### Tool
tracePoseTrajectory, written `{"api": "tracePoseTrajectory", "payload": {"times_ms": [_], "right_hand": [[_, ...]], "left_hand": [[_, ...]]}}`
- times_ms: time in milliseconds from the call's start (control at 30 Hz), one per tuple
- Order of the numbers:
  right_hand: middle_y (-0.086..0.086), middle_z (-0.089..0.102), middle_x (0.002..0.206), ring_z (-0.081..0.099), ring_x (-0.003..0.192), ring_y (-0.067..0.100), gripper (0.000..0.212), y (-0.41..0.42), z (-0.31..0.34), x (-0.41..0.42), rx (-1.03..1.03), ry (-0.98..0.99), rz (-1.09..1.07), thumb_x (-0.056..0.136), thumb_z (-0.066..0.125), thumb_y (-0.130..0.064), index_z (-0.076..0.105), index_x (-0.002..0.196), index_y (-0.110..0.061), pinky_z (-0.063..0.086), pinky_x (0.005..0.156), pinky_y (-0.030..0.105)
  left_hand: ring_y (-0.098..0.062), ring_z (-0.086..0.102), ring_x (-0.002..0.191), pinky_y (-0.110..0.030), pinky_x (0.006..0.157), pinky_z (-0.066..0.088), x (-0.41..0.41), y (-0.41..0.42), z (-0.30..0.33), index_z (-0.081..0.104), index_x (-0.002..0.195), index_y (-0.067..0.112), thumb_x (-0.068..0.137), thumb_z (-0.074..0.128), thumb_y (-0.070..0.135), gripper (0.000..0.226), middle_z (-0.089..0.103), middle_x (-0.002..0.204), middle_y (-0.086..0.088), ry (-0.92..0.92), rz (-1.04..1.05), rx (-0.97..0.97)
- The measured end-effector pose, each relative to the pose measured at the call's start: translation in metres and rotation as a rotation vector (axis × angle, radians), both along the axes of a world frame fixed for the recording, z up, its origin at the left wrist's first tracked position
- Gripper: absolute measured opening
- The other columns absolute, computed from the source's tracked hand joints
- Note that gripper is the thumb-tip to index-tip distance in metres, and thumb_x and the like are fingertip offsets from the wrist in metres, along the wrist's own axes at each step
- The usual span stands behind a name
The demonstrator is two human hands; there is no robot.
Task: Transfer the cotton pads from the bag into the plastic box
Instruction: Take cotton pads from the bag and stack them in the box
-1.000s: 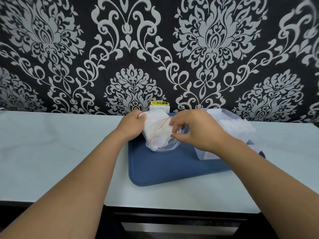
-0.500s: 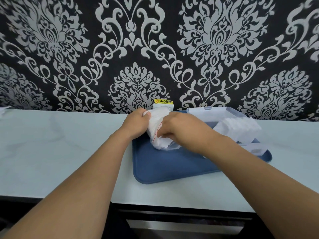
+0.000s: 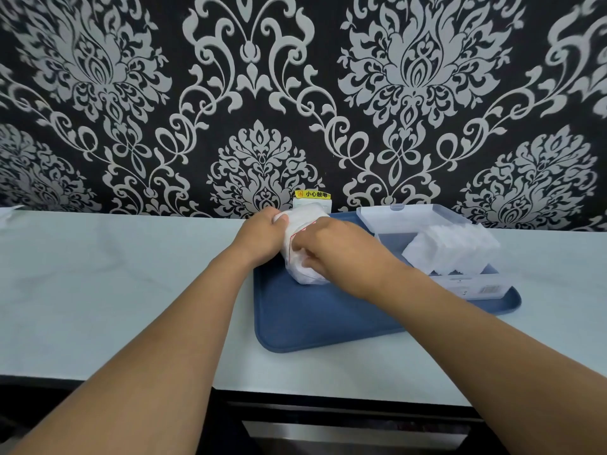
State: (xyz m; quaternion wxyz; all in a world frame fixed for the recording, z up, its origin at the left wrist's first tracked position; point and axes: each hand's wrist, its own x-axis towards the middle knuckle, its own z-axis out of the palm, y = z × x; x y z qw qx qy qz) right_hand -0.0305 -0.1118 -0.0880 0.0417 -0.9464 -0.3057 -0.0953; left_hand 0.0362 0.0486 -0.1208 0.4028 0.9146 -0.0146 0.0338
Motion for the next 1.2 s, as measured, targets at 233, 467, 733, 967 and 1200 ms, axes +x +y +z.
{"api": "tracePoseTrajectory", "payload": {"times_ms": [233,467,733,967,1200], "right_hand": [[-0.001,0.055,0.102,0.049,0.105,0.023,0.034,-0.004,0.003,-0.002,-0.005,-0.115,-0.034,0.085,0.071,-0.03,0.067,0.118,-0.024,0.04,0.083,0.034],[-0.002,0.057,0.108,0.048,0.104,0.021,0.036,-0.007,-0.001,-0.002,0.023,-0.104,-0.068,0.081,0.075,-0.029,0.07,0.117,-0.025,0.043,0.086,0.033],[0.0,0.058,0.101,0.047,0.094,0.023,0.028,-0.01,-0.01,0.002,0.036,-0.119,-0.056,0.072,0.08,-0.024,0.076,0.1,-0.022,0.046,0.078,0.038],[0.0,0.055,0.105,0.044,0.1,0.023,0.032,-0.01,-0.014,0.003,0.035,-0.084,-0.025,0.08,0.073,-0.029,0.073,0.112,-0.027,0.04,0.081,0.036],[-0.003,0.066,0.087,0.054,0.086,0.012,0.021,-0.035,0.007,-0.011,0.657,0.084,-0.074,0.073,0.079,-0.018,0.068,0.091,-0.016,0.043,0.072,0.027]], "left_hand": [[-0.028,0.058,0.106,-0.034,0.085,0.042,0.002,0.001,0.0,0.063,0.115,0.009,0.105,0.041,0.027,0.03,0.065,0.109,-0.008,0.003,-0.005,0.004],[-0.029,0.058,0.109,-0.036,0.092,0.044,0.001,0.002,0.002,0.062,0.117,0.006,0.106,0.04,0.026,0.031,0.065,0.114,-0.011,0.009,-0.017,-0.003],[-0.027,0.057,0.101,-0.035,0.087,0.043,0.003,0.004,0.001,0.062,0.11,0.008,0.106,0.04,0.027,0.03,0.064,0.107,-0.008,0.022,-0.002,0.004],[-0.025,0.057,0.102,-0.033,0.086,0.043,0.003,0.001,0.002,0.063,0.114,0.009,0.106,0.041,0.027,0.03,0.064,0.108,-0.005,0.0,0.008,0.02],[-0.026,0.057,0.098,-0.031,0.077,0.038,0.005,0.002,-0.001,0.064,0.11,0.009,0.103,0.044,0.026,0.028,0.064,0.103,-0.004,-0.05,0.053,0.032]]}}
